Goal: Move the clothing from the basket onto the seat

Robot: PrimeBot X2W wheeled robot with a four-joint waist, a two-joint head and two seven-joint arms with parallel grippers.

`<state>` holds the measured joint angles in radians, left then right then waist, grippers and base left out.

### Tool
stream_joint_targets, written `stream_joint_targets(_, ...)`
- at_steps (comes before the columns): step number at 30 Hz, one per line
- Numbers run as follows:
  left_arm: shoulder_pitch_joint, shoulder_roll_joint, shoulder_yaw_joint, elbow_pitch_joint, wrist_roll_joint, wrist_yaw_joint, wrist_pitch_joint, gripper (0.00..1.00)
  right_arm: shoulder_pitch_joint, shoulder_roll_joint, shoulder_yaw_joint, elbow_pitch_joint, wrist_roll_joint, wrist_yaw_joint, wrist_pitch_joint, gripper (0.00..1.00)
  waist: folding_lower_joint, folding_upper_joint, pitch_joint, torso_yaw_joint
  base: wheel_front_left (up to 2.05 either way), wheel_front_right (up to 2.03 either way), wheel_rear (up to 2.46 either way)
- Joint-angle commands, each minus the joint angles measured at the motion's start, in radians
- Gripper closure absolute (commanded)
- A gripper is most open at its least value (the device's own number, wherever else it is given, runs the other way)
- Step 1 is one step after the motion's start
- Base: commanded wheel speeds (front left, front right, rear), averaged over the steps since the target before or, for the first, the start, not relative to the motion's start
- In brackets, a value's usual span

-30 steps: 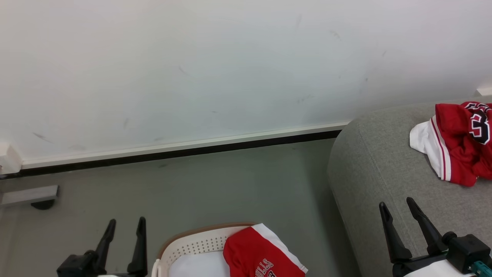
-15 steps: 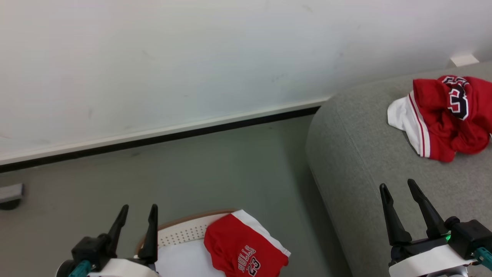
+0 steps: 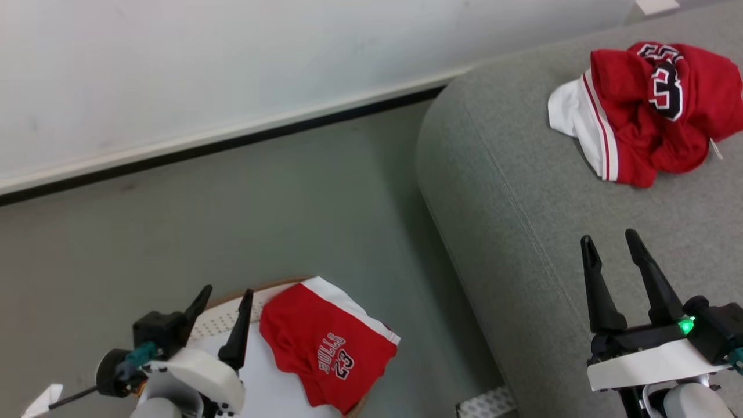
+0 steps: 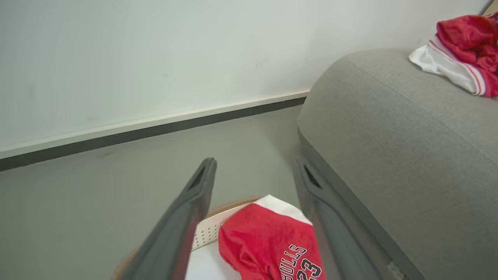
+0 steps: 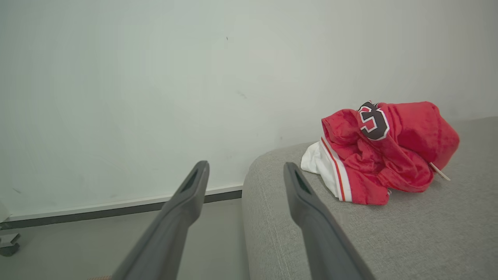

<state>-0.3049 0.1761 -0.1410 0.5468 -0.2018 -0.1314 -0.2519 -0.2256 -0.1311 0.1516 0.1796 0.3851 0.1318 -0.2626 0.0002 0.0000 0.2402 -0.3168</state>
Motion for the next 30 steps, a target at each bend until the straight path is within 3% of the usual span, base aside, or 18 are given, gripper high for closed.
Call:
stream_joint_targets(1, -0.010, 0.010, -0.003, 0.007, -0.004, 0.002, 0.002, 0.00, -0.011, 0.001, -0.004, -0.005, -0.006, -0.002, -0.003, 0.00, -0.0002, 0.0000, 0.040, -0.033, 0.00, 0.00, 0.00)
stream_joint_targets(23, -0.308, 0.157, -0.314, 0.429, -0.204, 0.002, 0.193, 0.00, -0.125, 0.072, -0.036, -0.114, -0.019, -0.002, -0.003, 0.00, -0.0002, 0.0000, 0.360, -0.165, 0.00, 0.00, 0.00)
stream_joint_targets(30, -0.372, 0.193, -0.358, 0.504, -0.310, 0.002, 0.280, 0.00, -0.144, 0.080, -0.025, -0.141, -0.001, -0.002, -0.003, 0.00, -0.0002, 0.0000, 0.430, -0.206, 0.00, 0.00, 0.00)
